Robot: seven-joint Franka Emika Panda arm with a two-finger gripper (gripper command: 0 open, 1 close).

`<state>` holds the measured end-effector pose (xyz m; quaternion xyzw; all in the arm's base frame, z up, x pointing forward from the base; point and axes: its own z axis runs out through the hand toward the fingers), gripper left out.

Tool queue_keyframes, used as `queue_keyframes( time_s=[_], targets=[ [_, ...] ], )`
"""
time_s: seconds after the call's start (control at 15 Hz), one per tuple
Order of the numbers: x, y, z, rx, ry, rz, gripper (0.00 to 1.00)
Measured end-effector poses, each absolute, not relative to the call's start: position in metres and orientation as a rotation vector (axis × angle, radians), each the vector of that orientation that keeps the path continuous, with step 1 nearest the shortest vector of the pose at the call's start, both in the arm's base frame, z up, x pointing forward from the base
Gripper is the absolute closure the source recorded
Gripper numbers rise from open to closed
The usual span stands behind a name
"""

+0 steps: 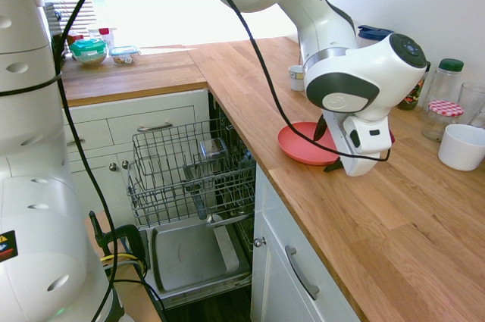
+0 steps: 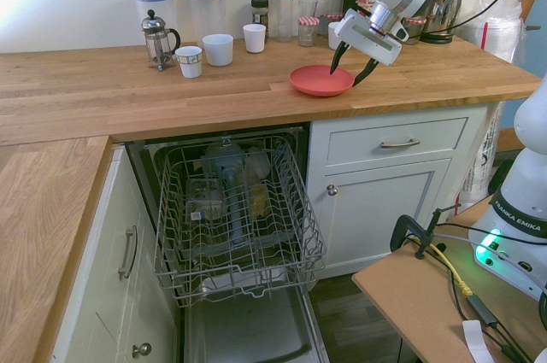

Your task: Put the plate in the dishwasher

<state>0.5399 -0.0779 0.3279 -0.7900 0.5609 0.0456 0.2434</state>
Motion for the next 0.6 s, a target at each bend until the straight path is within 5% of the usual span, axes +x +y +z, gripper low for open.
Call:
queue_keyframes(
  time_s=[0.6],
  targets=[
    [0.5427,-0.0801,0.3211,-2.147,1.528,0.122,1.00]
  ],
)
